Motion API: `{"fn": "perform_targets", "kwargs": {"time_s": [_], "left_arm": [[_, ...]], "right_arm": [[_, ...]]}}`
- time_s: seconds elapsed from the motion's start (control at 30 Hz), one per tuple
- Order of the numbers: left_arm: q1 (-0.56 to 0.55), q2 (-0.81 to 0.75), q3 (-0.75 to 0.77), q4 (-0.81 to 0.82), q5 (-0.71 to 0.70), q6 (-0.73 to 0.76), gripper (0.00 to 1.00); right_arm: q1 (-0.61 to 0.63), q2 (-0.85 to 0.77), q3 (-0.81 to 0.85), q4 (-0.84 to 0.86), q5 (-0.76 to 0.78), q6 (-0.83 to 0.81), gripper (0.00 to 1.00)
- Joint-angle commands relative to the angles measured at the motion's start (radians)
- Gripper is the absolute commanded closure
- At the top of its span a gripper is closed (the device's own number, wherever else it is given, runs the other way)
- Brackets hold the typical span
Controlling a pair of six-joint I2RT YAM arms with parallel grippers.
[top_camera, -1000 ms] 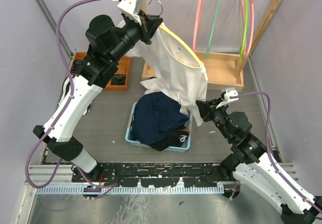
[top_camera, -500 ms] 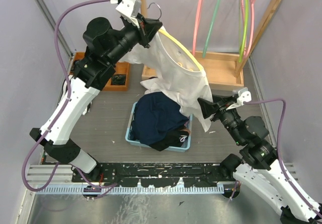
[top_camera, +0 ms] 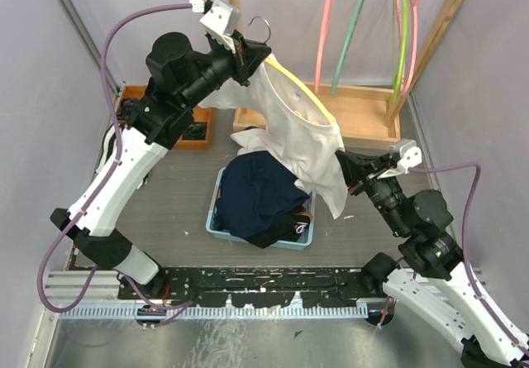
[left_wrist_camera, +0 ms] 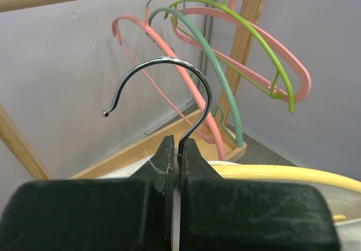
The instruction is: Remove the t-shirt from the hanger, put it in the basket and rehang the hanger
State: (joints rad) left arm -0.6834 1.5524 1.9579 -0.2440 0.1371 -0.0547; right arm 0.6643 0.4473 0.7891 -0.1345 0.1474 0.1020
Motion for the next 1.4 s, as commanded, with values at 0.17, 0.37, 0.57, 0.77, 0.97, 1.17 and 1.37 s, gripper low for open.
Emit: {"fn": "perform_targets", "kwargs": {"time_s": [0.17,0.37,0.57,0.77,0.97,1.17,1.37], "left_arm": [[0.003,0.001,0.132,0.007,-0.034,-0.035,1.00],[0.005,0.007,0.208,-0.035,-0.054,-0.034,1.00],[0.005,-0.003,0.204,-0.039,-0.049,-0.033,1.00],[0.005,-0.013,0.199,-0.032,-0.080,-0.026,1.00],[0.005,-0.029,0.187,-0.011,-0.132,-0.034,1.00],[0.006,-0.045,0.154,0.031,-0.165,-0.054,1.00],[0.005,-0.045,0.157,0.044,-0.170,-0.068,1.00]], "right_arm": [[0.000,-0.017,-0.088,0.061,0.078,0.053,0.99],[0.000,-0.041,-0.226,0.064,0.175,0.143,0.99],[0.001,-0.051,-0.270,0.090,0.157,0.180,0.99],[0.000,-0.036,-0.265,0.095,0.159,0.171,0.99],[0.000,-0.109,-0.320,0.120,0.208,0.204,0.99],[0.000,-0.178,-0.355,0.138,0.230,0.223,0.99],[-0.001,-0.155,-0.355,0.143,0.208,0.227,0.99]]}}
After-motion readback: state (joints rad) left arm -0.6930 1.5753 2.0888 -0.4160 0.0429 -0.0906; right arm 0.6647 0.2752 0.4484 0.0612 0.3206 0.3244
